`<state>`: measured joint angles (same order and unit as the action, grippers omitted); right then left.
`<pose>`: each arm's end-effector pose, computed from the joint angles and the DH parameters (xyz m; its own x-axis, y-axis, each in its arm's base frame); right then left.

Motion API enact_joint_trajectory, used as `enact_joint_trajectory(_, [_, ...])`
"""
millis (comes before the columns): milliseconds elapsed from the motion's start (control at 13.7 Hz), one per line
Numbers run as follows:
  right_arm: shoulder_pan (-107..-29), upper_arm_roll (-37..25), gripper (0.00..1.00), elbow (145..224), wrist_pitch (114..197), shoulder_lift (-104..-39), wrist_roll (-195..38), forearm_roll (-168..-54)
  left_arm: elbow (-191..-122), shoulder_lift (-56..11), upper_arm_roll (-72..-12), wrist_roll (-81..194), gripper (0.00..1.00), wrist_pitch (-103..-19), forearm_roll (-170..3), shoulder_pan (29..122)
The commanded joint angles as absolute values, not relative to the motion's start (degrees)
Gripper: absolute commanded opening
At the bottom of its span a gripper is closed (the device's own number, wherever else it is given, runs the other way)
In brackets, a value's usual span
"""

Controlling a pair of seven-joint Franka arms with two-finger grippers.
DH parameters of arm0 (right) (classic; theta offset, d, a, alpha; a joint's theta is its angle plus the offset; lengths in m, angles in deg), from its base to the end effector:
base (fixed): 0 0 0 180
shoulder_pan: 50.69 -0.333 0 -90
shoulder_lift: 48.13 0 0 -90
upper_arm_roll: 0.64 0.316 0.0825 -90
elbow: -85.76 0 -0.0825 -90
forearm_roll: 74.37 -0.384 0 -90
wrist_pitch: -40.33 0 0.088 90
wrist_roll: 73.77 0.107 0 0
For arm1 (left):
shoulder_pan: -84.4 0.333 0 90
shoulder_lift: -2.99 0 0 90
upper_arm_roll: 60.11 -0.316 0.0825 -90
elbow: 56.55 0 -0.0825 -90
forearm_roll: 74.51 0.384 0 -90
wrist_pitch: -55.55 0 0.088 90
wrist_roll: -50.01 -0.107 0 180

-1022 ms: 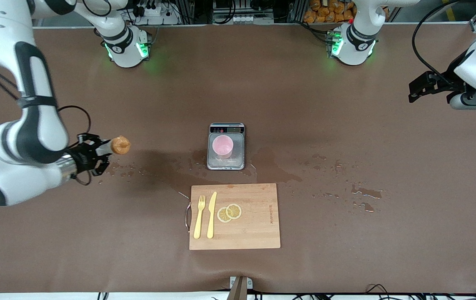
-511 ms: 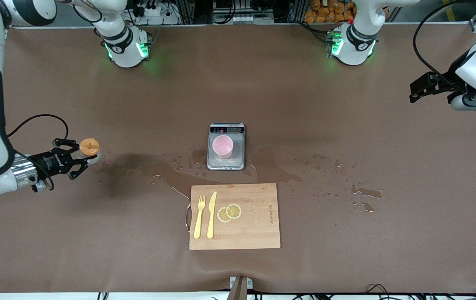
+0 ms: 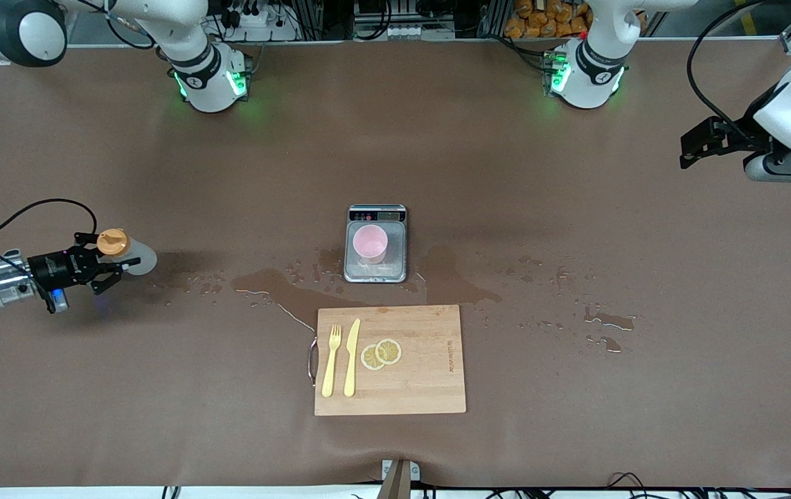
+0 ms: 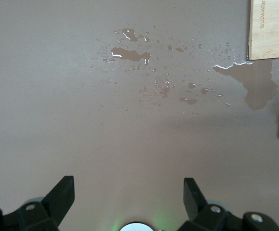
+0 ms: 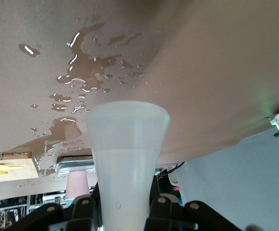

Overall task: Add sauce to pink cup with both arms
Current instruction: 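Carry the sauce bottle back beside the scale with the right gripper, then lower the bottle upright onto the table and open the right gripper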

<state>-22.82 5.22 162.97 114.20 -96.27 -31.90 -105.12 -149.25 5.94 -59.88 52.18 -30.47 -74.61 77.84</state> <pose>0.6088 -0.1891 0.2136 0.0972 -0.4840 -0.8696 -0.8987 -0.4182 0.1323 0.5269 -0.0630 0.6245 0.9946 -0.0804 -0.0651 -0.0806 -0.9967 -0.0009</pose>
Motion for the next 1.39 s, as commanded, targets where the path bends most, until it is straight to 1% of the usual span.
enact_joint_trajectory(0, [-21.2,6.3,0.26,162.5,113.3,-98.1,-34.2,-107.1,-149.3,6.9,-59.9,51.2,1.0,-29.4,-75.3,77.7])
enact_joint_trajectory(219, [-19.3,6.3,0.26,162.5,113.1,-101.7,-40.0,-108.0,-149.3,6.9,-59.8,51.2,1.0,-29.5,-75.3,77.7])
enact_joint_trajectory(584, [-18.8,6.3,0.26,163.5,112.7,-102.2,-40.3,-108.2,-148.1,6.2,-60.0,51.2,1.0,-29.6,-75.4,77.9])
enact_joint_trajectory(657, [-18.7,6.3,0.27,163.5,112.8,-102.4,-40.4,-108.1,-148.1,6.2,-60.0,51.2,1.0,-29.6,-75.4,77.7])
enact_joint_trajectory(730, [-18.6,6.3,0.31,163.5,113.0,-102.9,-40.7,-108.1,-148.1,6.2,-60.0,51.2,1.0,-29.7,-75.4,77.7])
enact_joint_trajectory(1168, [-18.8,6.2,0.31,163.5,114.4,-104.6,-44.1,-107.6,-148.1,5.6,-60.0,51.2,1.0,-29.9,-75.4,78.0])
enact_joint_trajectory(1241, [-18.7,6.1,0.33,163.5,114.9,-104.6,-44.4,-107.4,-148.1,5.6,-60.0,51.2,1.0,-29.9,-75.4,78.0])
enact_joint_trajectory(1314, [-18.7,6.1,0.36,163.5,114.9,-104.7,-44.4,-107.3,-148.1,5.6,-60.0,51.2,1.0,-30.0,-75.4,77.9])
